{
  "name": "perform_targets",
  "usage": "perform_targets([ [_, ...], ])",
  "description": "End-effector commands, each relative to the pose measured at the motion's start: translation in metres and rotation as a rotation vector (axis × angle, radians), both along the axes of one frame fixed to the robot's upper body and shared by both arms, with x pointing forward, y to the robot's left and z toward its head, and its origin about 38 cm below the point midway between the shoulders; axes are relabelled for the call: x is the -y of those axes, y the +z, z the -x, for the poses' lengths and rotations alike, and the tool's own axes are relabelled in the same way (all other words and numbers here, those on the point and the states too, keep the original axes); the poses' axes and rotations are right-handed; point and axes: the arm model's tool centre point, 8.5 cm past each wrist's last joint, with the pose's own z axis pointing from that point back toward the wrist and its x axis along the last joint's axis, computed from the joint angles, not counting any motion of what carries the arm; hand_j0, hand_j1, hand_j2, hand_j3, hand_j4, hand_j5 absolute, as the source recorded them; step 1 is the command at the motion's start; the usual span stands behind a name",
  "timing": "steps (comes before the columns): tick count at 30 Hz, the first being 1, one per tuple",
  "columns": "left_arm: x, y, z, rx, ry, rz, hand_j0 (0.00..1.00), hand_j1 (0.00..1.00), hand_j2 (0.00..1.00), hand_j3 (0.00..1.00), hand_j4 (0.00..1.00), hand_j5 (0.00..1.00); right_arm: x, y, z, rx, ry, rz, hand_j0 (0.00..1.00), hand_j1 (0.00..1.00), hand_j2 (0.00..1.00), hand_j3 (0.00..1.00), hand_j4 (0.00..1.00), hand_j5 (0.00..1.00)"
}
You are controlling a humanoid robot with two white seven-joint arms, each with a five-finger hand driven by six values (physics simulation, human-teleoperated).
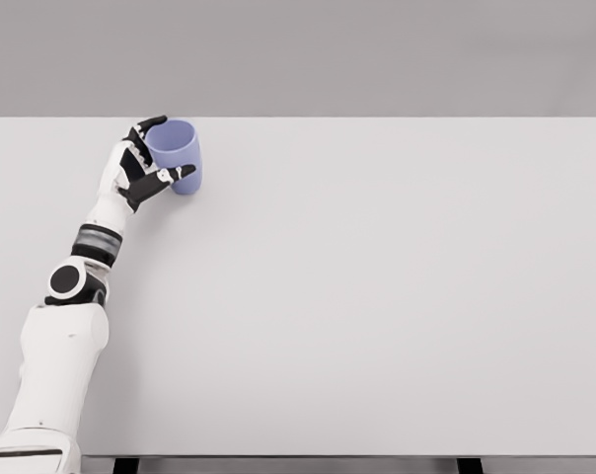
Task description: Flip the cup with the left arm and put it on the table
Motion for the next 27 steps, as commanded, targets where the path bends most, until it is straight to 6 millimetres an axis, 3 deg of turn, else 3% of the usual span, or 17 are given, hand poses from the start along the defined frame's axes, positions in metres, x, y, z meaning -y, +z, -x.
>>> perform_targets([
  [1,-0.0007,0.0003,0.0,0.001,0.001,0.002,0.68,0.68,0.68,0.68,0.68,0.68,0.0,0.0,0.0,0.0,0.001,0.0,1.0,1.0,1.0,1.0,1.0,1.0],
  [7,-0.0008,0.0008,0.0007,0.013,0.002,-0.002,0.7,0.7,0.7,0.7,0.7,0.7,0.0,0.0,0.0,0.0,-0.001,0.0,1.0,1.0,1.0,1.0,1.0,1.0],
  [12,-0.0011,0.0014,0.0006,0.014,0.001,-0.002,0.78,0.78,0.78,0.78,0.78,0.78,0.0,0.0,0.0,0.0,0.001,0.0,1.0,1.0,1.0,1.0,1.0,1.0],
  [27,-0.0003,0.0013,0.0006,0.014,0.0,-0.003,0.84,0.84,0.84,0.84,0.84,0.84,0.0,0.0,0.0,0.0,-0.001,0.0,1.0,1.0,1.0,1.0,1.0,1.0],
])
